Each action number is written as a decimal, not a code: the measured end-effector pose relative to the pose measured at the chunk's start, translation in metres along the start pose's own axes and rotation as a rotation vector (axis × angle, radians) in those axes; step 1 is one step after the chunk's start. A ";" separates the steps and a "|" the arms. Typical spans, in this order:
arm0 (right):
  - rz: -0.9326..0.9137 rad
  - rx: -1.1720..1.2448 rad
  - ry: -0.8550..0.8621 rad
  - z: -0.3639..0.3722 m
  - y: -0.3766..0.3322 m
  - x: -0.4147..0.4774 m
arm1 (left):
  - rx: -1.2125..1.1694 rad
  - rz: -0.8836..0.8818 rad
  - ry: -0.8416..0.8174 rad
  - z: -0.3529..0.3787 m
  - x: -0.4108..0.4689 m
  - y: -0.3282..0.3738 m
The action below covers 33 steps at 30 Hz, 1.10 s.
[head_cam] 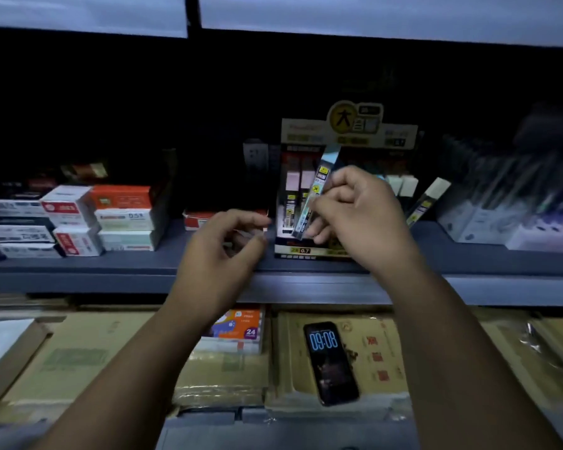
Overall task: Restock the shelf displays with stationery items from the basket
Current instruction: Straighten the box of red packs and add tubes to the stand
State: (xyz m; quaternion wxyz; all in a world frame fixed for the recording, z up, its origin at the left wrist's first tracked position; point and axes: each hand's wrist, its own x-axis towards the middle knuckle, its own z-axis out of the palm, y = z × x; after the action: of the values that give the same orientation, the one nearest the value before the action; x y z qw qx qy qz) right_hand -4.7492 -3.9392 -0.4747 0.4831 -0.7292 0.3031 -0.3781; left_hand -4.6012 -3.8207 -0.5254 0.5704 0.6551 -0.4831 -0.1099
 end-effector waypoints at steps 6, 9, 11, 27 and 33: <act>-0.076 -0.078 0.079 -0.026 0.001 -0.003 | 0.193 0.162 -0.062 0.022 0.007 -0.009; -0.122 -0.160 0.055 -0.032 0.002 -0.007 | 0.298 0.240 -0.071 0.031 0.004 -0.012; -0.187 -0.219 0.060 -0.035 0.002 -0.010 | 0.321 0.252 -0.094 0.038 0.001 -0.007; -0.322 -0.138 0.264 -0.061 0.003 -0.010 | 0.251 0.248 -0.191 0.066 -0.010 0.002; -0.361 -0.088 0.237 -0.068 0.009 -0.008 | 0.220 0.255 -0.174 0.066 -0.011 0.002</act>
State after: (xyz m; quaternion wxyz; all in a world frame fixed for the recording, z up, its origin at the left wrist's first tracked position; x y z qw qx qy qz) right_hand -4.8116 -3.9677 -0.4681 0.3362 -0.7426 0.2384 -0.5279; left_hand -4.6542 -3.8545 -0.5497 0.4607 0.6352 -0.6187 -0.0392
